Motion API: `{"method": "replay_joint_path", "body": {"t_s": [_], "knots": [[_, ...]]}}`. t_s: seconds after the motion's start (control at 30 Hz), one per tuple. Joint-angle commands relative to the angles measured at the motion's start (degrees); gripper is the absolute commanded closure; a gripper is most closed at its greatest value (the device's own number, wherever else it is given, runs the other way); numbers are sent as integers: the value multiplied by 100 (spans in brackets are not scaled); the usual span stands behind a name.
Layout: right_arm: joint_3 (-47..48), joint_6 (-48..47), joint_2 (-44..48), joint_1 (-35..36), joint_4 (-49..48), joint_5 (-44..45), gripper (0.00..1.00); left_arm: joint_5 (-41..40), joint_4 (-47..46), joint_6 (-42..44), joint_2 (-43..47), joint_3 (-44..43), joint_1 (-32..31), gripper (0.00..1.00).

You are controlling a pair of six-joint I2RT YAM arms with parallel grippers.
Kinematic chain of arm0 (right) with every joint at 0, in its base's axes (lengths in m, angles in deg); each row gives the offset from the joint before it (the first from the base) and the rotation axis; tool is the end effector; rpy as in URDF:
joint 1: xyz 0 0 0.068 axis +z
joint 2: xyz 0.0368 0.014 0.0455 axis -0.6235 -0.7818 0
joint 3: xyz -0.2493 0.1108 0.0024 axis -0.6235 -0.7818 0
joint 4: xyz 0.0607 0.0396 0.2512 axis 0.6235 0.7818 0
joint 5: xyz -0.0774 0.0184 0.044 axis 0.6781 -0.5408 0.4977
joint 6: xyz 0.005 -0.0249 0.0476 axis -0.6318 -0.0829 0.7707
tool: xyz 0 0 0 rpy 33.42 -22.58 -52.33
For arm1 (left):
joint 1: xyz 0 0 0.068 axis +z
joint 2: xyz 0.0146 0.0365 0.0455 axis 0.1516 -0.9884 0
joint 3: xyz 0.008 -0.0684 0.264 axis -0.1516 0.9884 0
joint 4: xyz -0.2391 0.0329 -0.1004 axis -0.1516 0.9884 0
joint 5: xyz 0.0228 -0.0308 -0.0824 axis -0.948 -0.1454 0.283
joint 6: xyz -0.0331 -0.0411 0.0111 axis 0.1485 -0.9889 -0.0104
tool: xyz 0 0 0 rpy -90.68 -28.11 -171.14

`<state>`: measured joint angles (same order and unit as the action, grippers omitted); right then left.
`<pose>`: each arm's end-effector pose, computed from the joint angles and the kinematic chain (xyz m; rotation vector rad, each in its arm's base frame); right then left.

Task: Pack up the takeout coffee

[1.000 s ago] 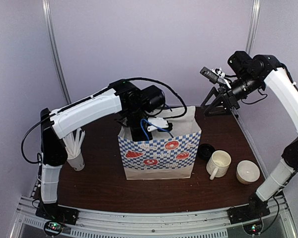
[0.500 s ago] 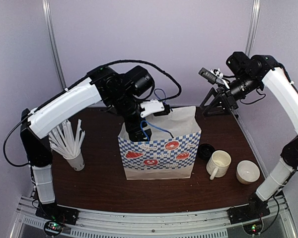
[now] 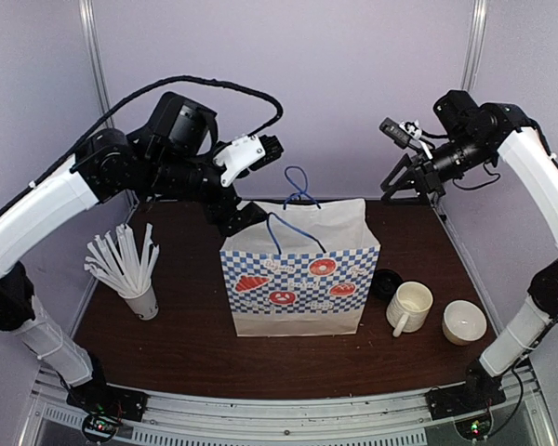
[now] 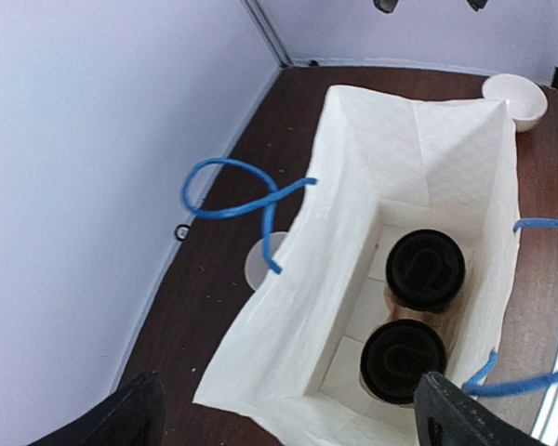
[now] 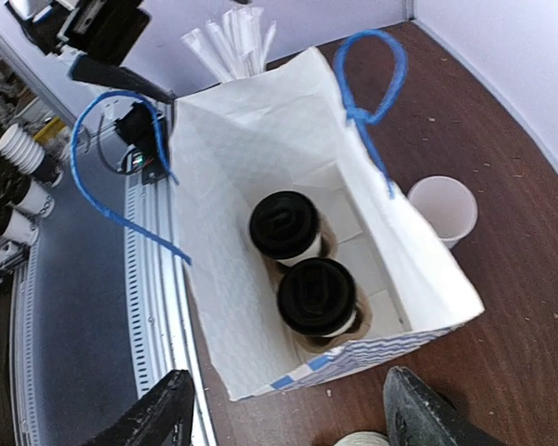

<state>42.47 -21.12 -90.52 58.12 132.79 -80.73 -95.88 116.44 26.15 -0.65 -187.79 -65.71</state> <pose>0.2477 0.1183 0.4452 -1.3368 1.9161 1.0719 0.1811 -0.2715 0.4420 1.2353 1.8268 -0.2927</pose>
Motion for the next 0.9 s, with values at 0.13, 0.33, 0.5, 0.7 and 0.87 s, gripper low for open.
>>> {"method": "replay_joint_path", "body": {"t_s": [0.13, 0.33, 0.5, 0.7, 0.87], "knots": [[-704, 1676, 785, -1086, -2191, 636, 26, -2087, -1984, -457, 1372, 1462, 283, 2], [-1702, 2298, 1124, -1786, -3100, 665, 15, -2951, -920, -1402, 1740, 1762, 586, 11], [-2153, 2217, 1200, -1862, -3324, 603, 16, -3294, -241, -2271, 2281, 2344, 774, 18], [-2243, 2136, 1048, -1867, -3327, 395, 17, -2876, 515, -2856, 2368, 2656, 1766, 30], [-2323, 2134, 1008, -1867, -3355, 223, 18, -1445, 538, -2945, 1869, 2724, 2832, 38]]}}
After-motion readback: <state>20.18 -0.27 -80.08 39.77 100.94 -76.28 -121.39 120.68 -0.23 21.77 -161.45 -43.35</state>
